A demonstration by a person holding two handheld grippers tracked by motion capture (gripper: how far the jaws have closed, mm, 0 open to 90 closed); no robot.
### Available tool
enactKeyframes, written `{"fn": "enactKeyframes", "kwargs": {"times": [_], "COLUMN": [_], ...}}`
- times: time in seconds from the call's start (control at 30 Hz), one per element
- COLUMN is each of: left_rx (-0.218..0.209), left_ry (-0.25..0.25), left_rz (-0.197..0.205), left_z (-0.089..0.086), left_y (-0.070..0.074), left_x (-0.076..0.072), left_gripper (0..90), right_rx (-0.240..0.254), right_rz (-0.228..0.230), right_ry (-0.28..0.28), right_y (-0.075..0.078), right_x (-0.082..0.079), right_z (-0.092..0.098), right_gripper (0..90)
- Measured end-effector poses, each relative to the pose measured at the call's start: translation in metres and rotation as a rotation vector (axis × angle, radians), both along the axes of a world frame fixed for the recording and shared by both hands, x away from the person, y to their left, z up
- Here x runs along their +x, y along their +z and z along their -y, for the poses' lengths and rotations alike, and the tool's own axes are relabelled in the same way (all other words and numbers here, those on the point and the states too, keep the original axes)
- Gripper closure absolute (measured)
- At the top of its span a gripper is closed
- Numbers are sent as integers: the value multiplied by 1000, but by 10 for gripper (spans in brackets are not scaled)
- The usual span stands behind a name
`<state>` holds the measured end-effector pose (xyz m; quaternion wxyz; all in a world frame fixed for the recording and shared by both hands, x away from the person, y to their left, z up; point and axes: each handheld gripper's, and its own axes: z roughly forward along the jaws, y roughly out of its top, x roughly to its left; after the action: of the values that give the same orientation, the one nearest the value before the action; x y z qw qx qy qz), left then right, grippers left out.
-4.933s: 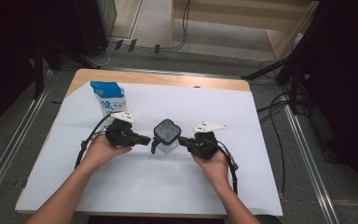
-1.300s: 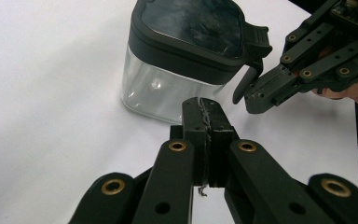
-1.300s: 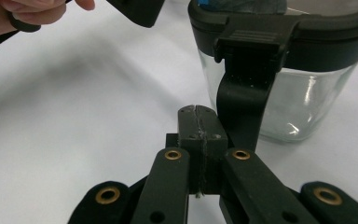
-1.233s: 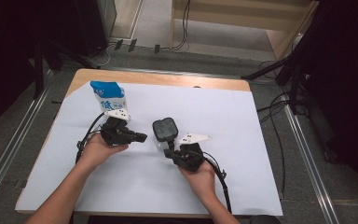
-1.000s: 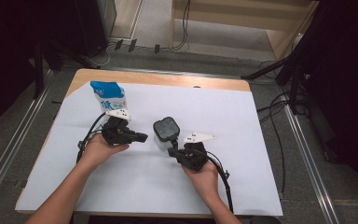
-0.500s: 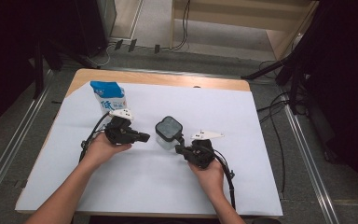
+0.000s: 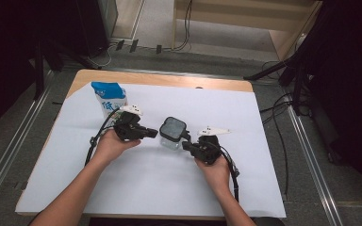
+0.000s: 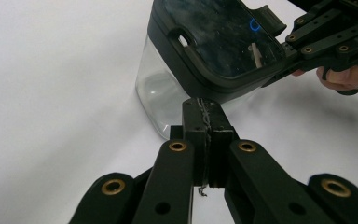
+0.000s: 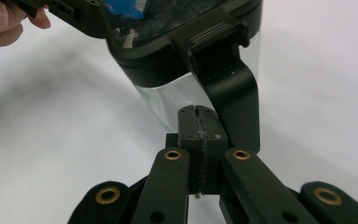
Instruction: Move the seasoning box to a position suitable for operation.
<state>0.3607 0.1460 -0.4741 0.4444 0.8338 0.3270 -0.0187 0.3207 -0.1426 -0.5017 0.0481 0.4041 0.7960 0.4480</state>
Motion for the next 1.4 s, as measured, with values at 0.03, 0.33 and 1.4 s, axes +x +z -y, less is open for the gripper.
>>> {"fn": "enactKeyframes", "kwargs": {"times": [0.03,0.33,1.4], "left_rx": [-8,-3,-13], "left_ry": [5,-25,-112], "left_rz": [-4,15,57], "left_z": [1,9,8], "left_y": [0,-4,5], "left_x": [1,3,-4], "left_gripper": [900,900,688], "right_rx": [4,-2,-65], "right_rz": [-5,3,24], "right_ry": [-4,-13,53], "right_y": [0,5,19], "right_x": [1,12,17], "right_z": [1,8,29], "right_gripper": [900,900,784]}}
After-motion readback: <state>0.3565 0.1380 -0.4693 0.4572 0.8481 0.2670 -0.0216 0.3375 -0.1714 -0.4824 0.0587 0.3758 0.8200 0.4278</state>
